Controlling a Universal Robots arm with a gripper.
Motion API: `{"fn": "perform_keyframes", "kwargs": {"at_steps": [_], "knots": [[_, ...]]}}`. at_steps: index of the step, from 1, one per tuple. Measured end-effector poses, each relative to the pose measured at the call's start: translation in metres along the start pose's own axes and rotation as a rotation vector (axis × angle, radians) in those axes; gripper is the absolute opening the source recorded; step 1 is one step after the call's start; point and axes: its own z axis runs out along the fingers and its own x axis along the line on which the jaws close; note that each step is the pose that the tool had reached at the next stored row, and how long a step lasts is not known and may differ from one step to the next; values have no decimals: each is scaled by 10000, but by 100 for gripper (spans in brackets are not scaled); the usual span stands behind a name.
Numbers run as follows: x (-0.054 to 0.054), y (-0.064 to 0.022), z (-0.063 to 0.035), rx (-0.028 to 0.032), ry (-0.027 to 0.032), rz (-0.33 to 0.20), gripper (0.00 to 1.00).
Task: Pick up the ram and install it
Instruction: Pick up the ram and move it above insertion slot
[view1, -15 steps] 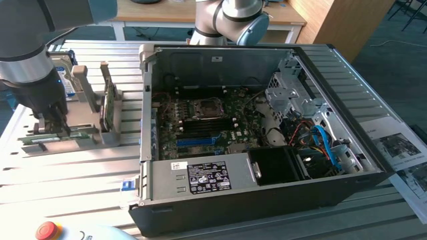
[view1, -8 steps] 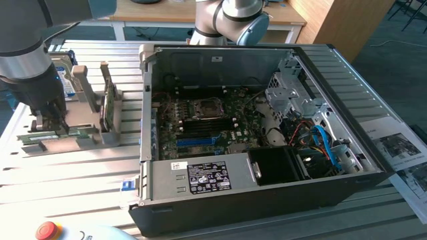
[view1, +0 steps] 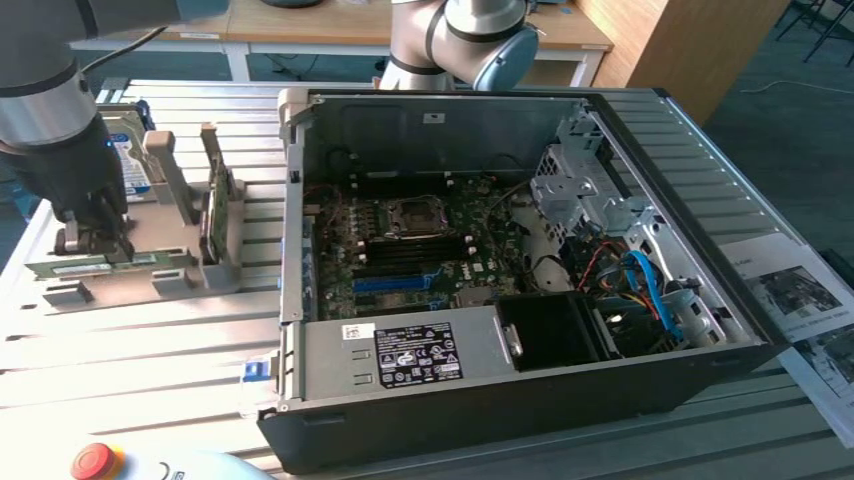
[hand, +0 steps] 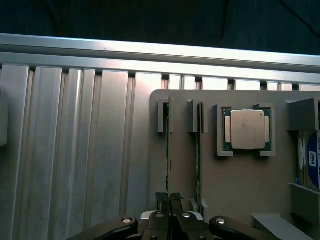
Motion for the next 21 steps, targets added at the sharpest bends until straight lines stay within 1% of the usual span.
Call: {"fn": "perform_keyframes", "kwargs": {"at_steps": [21], "knots": [[-5,22,-422,-27,-2,30,12]]}}
